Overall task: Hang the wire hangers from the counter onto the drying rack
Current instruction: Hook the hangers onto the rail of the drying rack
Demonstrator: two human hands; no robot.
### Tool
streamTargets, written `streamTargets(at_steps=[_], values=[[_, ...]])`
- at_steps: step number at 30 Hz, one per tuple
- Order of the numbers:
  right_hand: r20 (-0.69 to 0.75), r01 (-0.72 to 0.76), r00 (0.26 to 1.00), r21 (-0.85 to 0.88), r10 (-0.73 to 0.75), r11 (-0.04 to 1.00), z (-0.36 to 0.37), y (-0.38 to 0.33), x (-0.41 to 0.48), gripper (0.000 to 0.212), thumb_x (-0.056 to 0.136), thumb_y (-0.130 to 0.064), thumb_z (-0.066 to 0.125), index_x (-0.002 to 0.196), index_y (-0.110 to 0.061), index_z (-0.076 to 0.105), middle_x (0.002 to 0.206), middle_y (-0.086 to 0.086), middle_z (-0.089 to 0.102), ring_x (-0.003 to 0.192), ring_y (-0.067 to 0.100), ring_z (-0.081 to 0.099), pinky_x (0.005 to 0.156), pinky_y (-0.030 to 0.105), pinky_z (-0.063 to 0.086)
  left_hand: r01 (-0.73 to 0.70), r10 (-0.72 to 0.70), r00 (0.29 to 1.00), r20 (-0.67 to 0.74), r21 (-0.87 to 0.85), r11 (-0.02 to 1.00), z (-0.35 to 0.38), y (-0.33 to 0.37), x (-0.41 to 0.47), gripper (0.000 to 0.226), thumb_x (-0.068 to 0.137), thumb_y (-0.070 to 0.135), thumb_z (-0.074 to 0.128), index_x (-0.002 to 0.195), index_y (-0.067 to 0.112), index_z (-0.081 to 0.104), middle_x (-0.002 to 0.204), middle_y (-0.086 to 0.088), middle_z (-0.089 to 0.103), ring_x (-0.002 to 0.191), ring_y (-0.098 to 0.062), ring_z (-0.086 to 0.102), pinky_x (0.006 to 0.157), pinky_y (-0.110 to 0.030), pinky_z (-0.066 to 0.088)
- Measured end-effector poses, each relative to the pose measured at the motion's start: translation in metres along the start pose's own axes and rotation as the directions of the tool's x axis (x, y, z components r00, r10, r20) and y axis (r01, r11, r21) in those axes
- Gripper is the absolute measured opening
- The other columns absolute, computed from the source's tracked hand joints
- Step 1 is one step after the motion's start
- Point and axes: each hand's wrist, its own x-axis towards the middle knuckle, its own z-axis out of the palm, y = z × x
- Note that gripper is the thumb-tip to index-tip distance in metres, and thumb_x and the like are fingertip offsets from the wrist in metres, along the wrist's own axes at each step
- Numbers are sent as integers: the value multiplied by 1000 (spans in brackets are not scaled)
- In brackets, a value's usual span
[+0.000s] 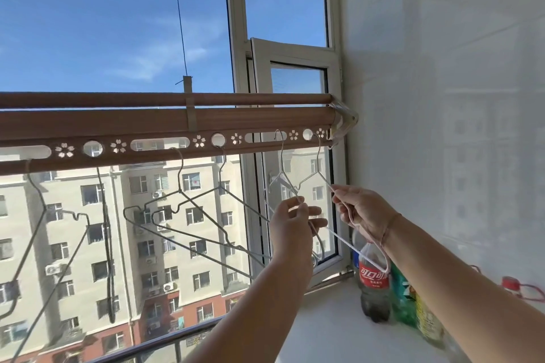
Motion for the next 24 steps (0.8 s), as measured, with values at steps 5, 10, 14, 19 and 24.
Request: streamTargets(at_steps=[5, 10, 14, 19, 24], values=[[-12, -3, 1000, -19, 3, 1000, 3, -1, 11, 28, 93, -3, 48, 118, 3, 58, 78, 6, 53, 64, 12, 43, 60, 22, 36, 6, -6, 1000, -9, 16, 1000, -5, 3, 6, 19, 98, 9, 45, 112, 7, 57, 81, -7, 68, 47, -8, 61, 51, -18, 45], [-12, -5, 1000, -50, 4, 999, 7, -3, 22, 27, 93, -5, 48, 118, 1, 58, 80, 5, 54, 64, 11, 44, 58, 20, 36, 5, -4, 1000, -18, 32, 999, -9, 6, 12, 20, 98, 8, 45, 112, 8, 58, 80, -6, 68, 47, -8, 61, 52, -18, 46], [-7, -51, 999, -49, 50, 998, 9, 0, 30, 27, 93, -5, 49, 117, 4, 58, 81, 7, 55, 67, 12, 46, 61, 22, 38, 18, -18, 1000, -10, 24, 1000, -12, 6, 18, 20, 98, 6, 43, 114, 7, 56, 81, -7, 67, 46, -7, 61, 54, -20, 45], [10, -72, 997, -29, 72, 997, 8, 7, 33, 27, 93, -5, 49, 115, 5, 58, 80, 7, 54, 67, 12, 46, 62, 22, 38, 41, -41, 999, -19, 26, 999, -17, 4, 25, 21, 98, 7, 44, 115, 7, 55, 83, -7, 68, 48, -7, 62, 55, -20, 47], [33, -63, 997, -38, 64, 997, 4, 11, 29, 24, 92, -6, 49, 113, 3, 58, 80, 7, 54, 67, 12, 47, 63, 23, 38, 73, -72, 997, -21, 29, 997, -17, -1, 25, 22, 98, 7, 44, 117, 5, 55, 80, -6, 67, 46, -7, 62, 55, -21, 46]])
